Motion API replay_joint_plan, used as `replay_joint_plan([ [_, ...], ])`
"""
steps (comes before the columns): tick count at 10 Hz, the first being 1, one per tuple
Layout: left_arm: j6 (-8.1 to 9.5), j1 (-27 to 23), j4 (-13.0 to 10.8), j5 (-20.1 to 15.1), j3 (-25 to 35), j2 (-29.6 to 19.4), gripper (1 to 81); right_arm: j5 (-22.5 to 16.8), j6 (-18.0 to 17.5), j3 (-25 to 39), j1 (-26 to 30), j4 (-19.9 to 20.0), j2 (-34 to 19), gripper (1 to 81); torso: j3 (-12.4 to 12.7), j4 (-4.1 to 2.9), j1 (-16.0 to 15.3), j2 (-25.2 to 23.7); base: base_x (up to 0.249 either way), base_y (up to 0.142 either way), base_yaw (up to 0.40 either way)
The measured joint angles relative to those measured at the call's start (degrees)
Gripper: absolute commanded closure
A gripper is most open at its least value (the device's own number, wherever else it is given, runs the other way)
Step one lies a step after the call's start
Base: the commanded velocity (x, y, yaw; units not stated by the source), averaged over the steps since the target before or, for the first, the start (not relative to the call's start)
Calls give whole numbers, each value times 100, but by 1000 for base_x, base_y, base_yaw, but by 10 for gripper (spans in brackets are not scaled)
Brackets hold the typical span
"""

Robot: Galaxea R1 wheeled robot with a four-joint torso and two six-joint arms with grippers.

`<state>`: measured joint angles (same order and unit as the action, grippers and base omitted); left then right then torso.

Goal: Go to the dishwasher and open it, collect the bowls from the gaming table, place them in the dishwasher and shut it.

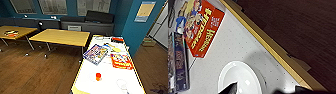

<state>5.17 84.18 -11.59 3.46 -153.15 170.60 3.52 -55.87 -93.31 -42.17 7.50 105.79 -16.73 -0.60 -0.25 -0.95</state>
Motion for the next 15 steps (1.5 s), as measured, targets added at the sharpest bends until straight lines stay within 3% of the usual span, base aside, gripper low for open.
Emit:
replay_joint_plan([
  [15,0,0,0,-29,0,2,10,-44,-162,-1002,-22,62,1089,10,-2,0,0,2,0,0,0],
])
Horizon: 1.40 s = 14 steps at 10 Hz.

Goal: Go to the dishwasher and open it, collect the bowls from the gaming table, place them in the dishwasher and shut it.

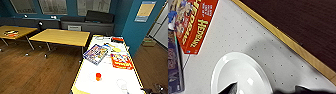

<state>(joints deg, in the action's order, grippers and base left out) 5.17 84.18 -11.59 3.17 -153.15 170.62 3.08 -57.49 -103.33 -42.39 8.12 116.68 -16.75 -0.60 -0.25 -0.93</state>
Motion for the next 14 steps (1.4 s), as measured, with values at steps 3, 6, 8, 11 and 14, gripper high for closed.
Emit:
replay_joint_plan([
  [3,1,0,2,-1,0,0,10,2,0,-149,-39,1,249,10,0,0,0,0,0,0,0],
  [6,0,-2,2,0,0,-5,10,7,-2,-271,-113,1,564,10,0,0,0,0,0,0,0],
  [8,1,-2,2,-1,-5,-16,10,38,-45,-345,-173,4,640,10,0,0,0,0,0,0,0],
  [11,1,-2,2,2,-5,0,10,-4,-290,-315,-226,138,634,811,0,0,0,0,0,0,0],
  [14,1,-5,5,0,-5,16,10,-85,-107,256,-190,76,72,811,-2,0,-2,0,0,0,0],
])
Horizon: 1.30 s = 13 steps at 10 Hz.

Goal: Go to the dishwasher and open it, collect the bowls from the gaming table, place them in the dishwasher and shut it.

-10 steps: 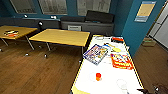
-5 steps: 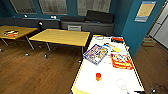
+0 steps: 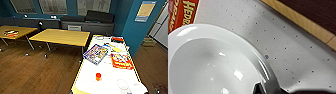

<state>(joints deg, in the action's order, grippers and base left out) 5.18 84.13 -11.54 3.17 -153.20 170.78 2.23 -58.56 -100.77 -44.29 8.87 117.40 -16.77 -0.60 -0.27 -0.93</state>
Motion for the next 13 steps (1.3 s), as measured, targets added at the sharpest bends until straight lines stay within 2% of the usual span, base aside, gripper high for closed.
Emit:
replay_joint_plan([
  [2,-1,2,0,7,0,22,10,-12,-1,455,143,-4,-610,811,0,0,0,0,0,0,0],
  [4,-1,2,-2,10,0,37,10,-212,-1,1119,444,-33,-1197,811,0,0,0,0,0,0,0],
  [5,-1,0,-2,10,-2,61,10,-424,2,1362,584,-87,-1464,811,0,0,0,0,0,0,0],
  [6,-1,2,-5,11,0,98,10,-805,10,1670,697,-201,-1801,811,0,0,0,0,0,0,0],
  [8,-39,-4,-6,18,11,111,10,-1380,250,2213,650,-444,-2128,811,0,0,0,0,0,0,0],
  [11,-41,-67,-6,13,15,65,10,-1413,859,2569,-96,-684,-2266,811,0,0,0,0,0,0,0],
  [13,-41,-80,-6,24,15,65,10,-995,1336,2828,-940,-780,-2382,811,0,0,0,0,0,0,0],
])
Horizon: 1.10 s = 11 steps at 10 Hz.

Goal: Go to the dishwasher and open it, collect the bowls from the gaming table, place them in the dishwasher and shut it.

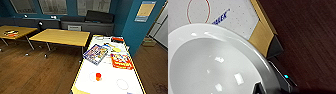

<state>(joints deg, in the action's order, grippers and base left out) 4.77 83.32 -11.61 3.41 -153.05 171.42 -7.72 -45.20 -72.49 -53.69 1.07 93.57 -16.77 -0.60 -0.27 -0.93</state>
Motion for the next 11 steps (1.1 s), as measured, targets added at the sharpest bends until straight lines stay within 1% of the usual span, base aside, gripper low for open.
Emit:
replay_joint_plan([
  [2,0,-2,0,0,0,2,10,535,436,262,-653,-89,-184,811,0,0,0,0,0,0,0],
  [3,0,-2,0,0,0,0,10,742,618,418,-922,-126,-243,811,0,0,0,0,0,0,0],
  [5,0,-20,0,-6,32,-12,10,1003,1026,672,-1376,-138,-284,811,0,0,0,0,0,0,0],
  [6,0,-44,0,-9,106,-50,10,1204,1318,736,-1665,-110,-284,811,0,0,0,0,0,0,0],
  [7,0,-63,0,-13,261,-139,10,1424,1693,747,-1982,-9,-273,811,0,0,0,0,0,0,0],
  [9,2,-118,0,-17,859,-466,10,1915,2487,744,-2597,452,-135,811,2,0,0,0,0,0,0],
  [10,5,-149,0,-15,1245,-681,10,2246,2771,719,-2854,641,16,811,2,0,0,0,0,0,0],
  [11,5,-179,0,-20,1677,-941,10,2554,2944,641,-3126,779,177,811,2,0,0,0,0,0,0],
])
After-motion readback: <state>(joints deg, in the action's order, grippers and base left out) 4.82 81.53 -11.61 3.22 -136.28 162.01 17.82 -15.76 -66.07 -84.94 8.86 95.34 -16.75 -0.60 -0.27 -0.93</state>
